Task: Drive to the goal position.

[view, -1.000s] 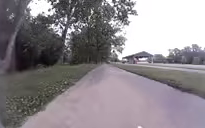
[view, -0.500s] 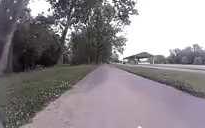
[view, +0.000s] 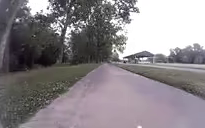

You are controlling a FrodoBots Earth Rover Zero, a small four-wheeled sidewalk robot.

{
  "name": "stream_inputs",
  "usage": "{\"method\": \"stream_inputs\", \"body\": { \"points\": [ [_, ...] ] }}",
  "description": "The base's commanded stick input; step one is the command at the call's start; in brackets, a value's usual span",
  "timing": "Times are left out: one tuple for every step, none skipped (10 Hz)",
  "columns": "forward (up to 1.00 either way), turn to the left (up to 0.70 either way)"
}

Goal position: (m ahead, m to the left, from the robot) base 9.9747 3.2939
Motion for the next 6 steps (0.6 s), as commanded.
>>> {"method": "stream_inputs", "body": {
  "points": [
    [0.7, 0.0],
    [0.7, 0.0],
    [0.7, 0.0],
    [0.7, 0.0],
    [0.7, 0.0],
    [0.7, 0.0]
  ]
}}
